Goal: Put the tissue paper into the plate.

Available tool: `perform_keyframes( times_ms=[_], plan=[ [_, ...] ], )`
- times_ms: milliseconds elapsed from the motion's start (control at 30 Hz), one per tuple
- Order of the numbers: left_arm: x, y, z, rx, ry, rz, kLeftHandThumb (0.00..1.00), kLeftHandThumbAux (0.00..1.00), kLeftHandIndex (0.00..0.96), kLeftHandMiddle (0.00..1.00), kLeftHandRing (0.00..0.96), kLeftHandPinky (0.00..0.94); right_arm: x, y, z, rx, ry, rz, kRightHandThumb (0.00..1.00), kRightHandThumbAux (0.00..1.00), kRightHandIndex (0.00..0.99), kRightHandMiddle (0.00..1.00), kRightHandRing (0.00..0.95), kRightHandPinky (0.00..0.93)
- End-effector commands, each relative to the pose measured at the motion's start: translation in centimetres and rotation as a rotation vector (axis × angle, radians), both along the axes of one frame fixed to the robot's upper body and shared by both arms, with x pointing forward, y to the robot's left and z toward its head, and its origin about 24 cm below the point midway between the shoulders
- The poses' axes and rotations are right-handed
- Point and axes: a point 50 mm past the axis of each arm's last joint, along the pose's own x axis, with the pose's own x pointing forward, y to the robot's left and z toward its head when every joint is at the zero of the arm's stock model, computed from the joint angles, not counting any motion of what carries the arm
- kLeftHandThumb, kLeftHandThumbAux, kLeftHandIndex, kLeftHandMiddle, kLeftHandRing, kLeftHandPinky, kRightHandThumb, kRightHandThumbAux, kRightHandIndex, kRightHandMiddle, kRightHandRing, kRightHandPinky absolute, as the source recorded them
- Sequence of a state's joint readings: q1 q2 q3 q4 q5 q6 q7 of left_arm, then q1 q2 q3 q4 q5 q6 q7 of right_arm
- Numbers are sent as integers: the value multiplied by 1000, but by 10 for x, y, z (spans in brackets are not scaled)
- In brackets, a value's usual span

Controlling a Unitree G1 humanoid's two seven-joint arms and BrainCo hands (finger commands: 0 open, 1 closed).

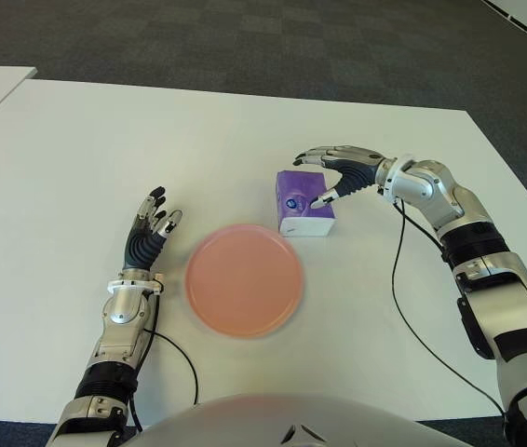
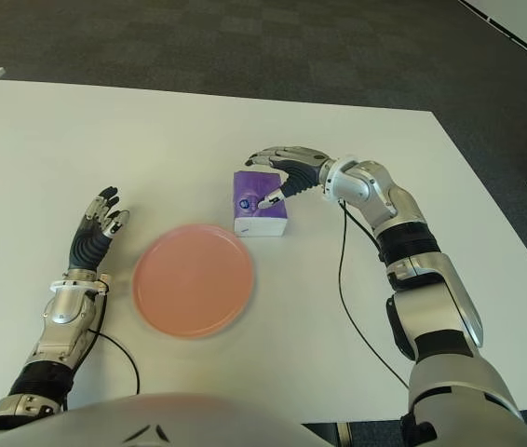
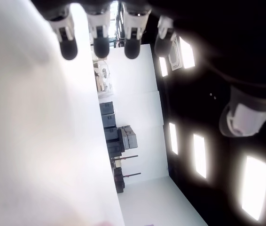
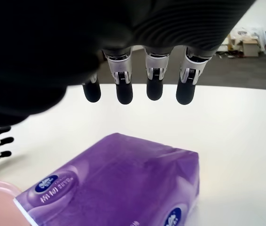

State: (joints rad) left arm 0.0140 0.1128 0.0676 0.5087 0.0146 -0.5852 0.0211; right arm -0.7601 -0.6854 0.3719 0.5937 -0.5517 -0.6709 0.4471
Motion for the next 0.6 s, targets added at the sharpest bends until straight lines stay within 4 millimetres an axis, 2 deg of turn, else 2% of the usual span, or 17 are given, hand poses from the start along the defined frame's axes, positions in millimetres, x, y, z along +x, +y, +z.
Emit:
perform_keyframes(
  times_ms=[33,600],
  plan=[
    [-21,-1,-26,-9,126,14,0,461,0,0,0,0,-6,5,-11,-11,21,45,231,335,0,0,0,0],
    [-20,-1,-27,-10,126,4,0,462,0,0,0,0,-11,17,-23,23,-17,74,234,367,29,9,0,0]
  ],
)
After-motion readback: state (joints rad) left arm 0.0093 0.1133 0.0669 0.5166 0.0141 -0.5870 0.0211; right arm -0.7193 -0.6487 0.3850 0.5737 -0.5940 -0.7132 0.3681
